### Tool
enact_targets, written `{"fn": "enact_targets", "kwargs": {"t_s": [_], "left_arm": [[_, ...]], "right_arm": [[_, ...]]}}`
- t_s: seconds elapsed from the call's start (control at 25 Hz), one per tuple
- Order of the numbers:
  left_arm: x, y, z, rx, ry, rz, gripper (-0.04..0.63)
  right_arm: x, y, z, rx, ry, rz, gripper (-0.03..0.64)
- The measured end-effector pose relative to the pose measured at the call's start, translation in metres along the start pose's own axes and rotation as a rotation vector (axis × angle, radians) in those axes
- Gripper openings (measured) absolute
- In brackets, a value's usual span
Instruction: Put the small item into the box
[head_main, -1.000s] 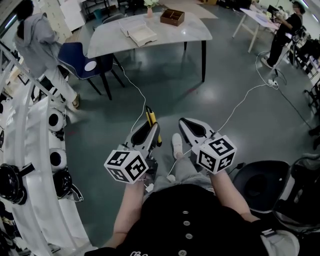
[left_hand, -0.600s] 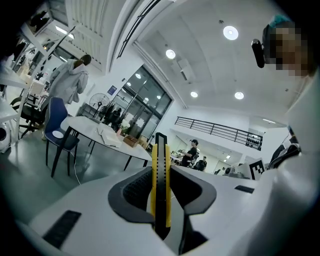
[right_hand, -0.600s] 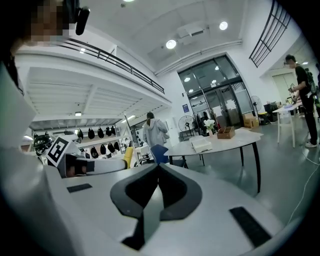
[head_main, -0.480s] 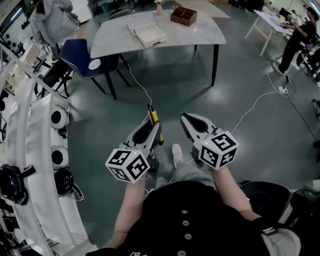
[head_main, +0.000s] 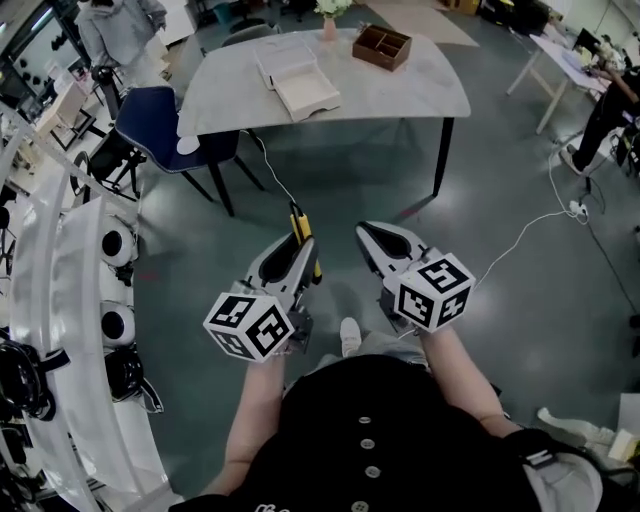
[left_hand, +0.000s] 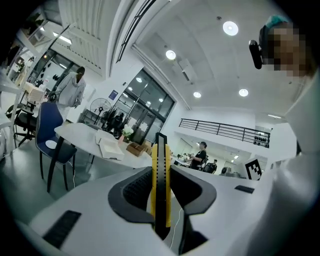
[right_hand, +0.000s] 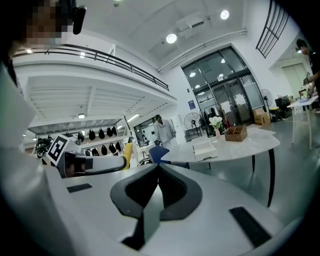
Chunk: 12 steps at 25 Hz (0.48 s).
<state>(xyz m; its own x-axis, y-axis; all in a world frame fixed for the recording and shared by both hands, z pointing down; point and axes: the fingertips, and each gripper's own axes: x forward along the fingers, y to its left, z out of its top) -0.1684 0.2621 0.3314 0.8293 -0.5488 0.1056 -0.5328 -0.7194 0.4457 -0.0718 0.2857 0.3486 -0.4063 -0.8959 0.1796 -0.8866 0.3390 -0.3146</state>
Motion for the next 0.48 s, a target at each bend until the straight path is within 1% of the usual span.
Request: {"fn": "enact_targets", "kwargs": {"t_s": [0.12, 0.24, 0.48], "left_arm": [[0.029, 0.013, 0.009, 0.001, -0.006, 0.021, 0.126], [0.048, 0.021, 0.015, -0.006, -0.013, 0.037, 0.126], [0.074, 0.041, 0.013, -0.037, 0.004, 0.071, 0.126]], "right_arm": [[0.019, -0.025, 0.012, -0.001, 0.002, 0.015, 0.003], [0.034, -0.043, 0.020, 0.001, 0.006, 0.031, 0.003], [0.053, -0.063, 0.023, 0.056, 0.005, 0.072, 0.003]]}}
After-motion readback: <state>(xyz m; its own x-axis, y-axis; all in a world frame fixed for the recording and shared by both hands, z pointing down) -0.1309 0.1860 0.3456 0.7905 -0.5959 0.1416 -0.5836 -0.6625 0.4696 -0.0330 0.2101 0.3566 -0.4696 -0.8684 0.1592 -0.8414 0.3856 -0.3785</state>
